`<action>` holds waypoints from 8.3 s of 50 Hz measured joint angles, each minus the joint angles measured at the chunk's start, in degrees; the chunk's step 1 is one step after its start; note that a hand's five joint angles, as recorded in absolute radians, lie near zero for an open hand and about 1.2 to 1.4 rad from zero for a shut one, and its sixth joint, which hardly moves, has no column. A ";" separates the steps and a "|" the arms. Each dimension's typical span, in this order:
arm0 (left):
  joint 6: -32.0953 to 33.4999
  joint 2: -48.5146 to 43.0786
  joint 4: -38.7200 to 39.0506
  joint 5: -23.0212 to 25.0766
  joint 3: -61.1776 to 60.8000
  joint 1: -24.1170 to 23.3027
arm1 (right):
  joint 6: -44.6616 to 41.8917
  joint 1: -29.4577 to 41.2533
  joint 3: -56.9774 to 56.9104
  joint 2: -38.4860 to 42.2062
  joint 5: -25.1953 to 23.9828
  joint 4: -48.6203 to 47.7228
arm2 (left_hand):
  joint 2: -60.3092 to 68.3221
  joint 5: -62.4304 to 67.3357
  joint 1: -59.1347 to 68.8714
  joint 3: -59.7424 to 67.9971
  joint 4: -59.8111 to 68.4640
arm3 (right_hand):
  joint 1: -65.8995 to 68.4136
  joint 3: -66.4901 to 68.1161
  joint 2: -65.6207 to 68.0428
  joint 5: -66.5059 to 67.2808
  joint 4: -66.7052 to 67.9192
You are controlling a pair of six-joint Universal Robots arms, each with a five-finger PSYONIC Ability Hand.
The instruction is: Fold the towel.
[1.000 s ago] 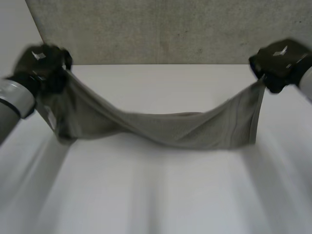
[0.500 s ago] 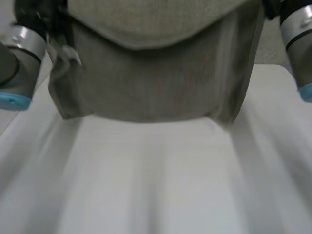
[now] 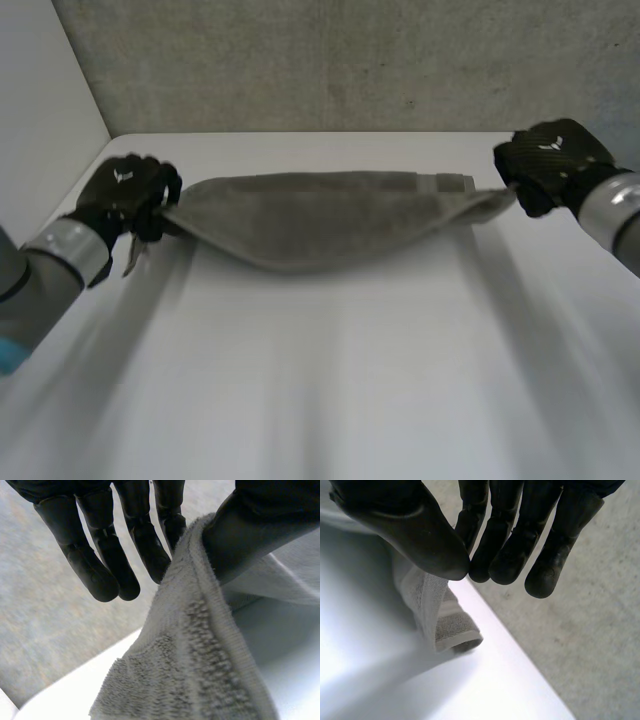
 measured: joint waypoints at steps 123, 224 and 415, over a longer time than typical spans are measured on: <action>15.76 8.53 -6.47 -0.56 -19.92 3.81 | 9.81 2.70 -18.11 23.98 10.22 12.04 | -45.94 -46.13 -42.92 -48.29 -45.67 | -48.22 -47.05 -46.81 -49.99 -47.53; 18.28 12.57 -2.66 -1.04 -21.85 4.35 | 20.75 -20.51 32.45 -24.50 -11.21 -12.32 | -1.46 -1.06 -0.36 -2.63 -1.25 | -0.45 -0.01 -2.87 -0.72 0.04; 0.54 11.32 2.08 0.82 -13.69 0.08 | -10.94 -8.26 -8.94 8.27 11.45 -1.46 | -72.20 -73.07 -68.44 -74.82 -72.30 | -0.87 0.04 -1.17 -0.94 0.10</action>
